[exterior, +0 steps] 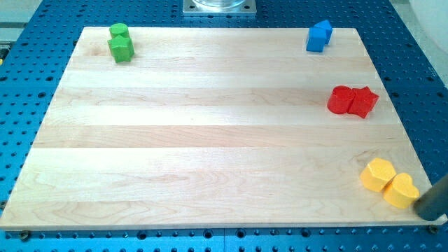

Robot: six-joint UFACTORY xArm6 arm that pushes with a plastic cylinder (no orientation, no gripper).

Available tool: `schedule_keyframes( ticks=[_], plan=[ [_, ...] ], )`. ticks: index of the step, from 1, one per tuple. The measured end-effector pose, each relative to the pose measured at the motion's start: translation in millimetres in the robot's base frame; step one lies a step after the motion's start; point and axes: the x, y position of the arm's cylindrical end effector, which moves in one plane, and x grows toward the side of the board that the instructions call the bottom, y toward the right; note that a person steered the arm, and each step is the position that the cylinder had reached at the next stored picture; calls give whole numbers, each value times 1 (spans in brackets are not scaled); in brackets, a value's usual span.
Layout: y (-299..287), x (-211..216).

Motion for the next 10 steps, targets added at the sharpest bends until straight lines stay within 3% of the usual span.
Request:
schedule_keyframes(
  ticks=[4,6,7,9,10],
  plan=[
    [-177,-169],
    [-83,-151],
    [-59,-176],
    [-216,-207],
    [-251,-241]
  ],
)
